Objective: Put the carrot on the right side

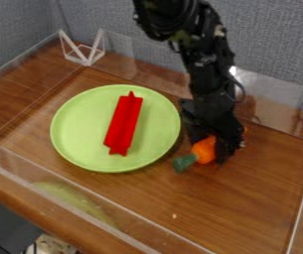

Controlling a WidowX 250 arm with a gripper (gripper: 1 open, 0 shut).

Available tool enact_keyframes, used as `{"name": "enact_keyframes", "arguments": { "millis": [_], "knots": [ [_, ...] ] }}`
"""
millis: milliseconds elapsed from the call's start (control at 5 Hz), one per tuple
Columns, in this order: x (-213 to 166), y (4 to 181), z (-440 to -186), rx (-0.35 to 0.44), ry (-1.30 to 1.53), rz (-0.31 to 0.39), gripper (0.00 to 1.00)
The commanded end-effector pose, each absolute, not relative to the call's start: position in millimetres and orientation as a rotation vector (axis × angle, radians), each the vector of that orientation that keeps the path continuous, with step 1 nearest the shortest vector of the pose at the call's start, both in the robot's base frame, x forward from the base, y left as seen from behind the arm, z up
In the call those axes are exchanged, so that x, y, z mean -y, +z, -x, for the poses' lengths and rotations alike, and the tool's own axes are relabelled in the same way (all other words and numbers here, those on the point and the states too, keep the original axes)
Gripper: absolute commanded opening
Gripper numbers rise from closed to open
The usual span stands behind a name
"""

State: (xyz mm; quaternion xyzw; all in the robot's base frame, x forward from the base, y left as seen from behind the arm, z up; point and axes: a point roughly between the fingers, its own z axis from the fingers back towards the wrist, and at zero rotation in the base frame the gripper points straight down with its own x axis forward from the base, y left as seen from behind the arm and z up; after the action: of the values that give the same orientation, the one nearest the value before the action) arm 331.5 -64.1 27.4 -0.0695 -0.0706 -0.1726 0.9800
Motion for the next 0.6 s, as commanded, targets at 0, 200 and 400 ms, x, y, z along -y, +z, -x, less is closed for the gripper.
{"name": "enact_keyframes", "arguments": {
  "millis": [0, 200, 400],
  "knots": [
    [53.2, 49.1, -348.2, 0.196, -0.378, 0.124, 1.0],
    [46.5, 75.1, -356.4, 0.242, -0.406, 0.104, 1.0],
    [50.7, 99.2, -350.2, 0.31, -0.374, 0.085, 1.0]
  ]
}}
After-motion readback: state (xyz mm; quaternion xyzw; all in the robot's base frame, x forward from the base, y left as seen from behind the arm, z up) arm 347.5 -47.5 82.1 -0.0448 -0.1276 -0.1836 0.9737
